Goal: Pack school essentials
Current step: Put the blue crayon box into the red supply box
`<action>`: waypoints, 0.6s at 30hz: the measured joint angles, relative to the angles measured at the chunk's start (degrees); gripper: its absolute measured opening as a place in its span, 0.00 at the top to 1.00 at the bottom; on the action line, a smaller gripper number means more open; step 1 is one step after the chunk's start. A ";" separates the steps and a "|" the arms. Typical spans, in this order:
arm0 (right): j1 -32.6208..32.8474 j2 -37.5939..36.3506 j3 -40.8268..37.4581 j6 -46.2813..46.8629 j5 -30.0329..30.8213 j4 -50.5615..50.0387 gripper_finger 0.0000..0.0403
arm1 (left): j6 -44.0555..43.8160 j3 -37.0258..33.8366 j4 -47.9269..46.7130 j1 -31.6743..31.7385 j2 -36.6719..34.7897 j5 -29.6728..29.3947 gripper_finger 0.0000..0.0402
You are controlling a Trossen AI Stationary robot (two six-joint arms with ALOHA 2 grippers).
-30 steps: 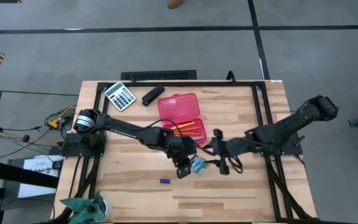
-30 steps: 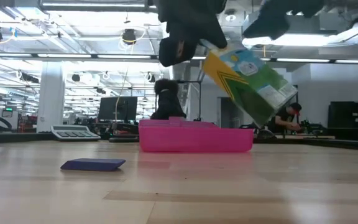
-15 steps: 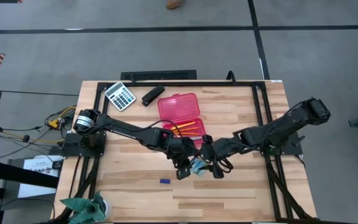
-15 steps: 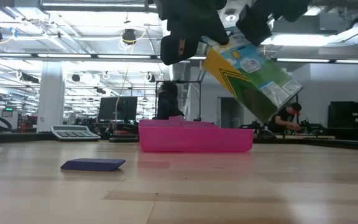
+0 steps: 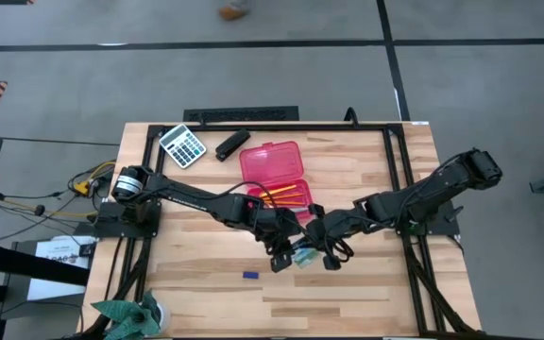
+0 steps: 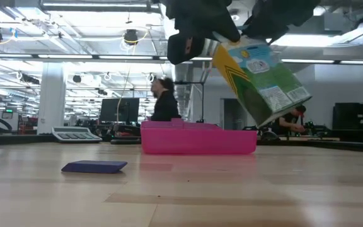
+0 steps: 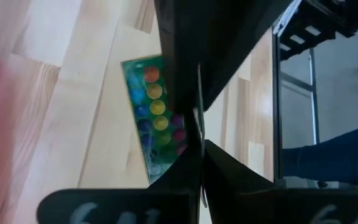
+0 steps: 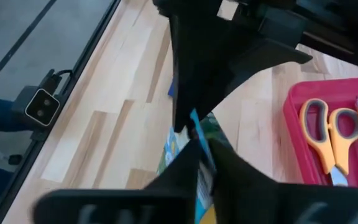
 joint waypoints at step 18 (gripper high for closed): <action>-1.33 -0.68 -0.03 0.86 -0.25 -1.66 1.00 | -3.83 0.00 0.33 0.84 -0.60 2.32 0.80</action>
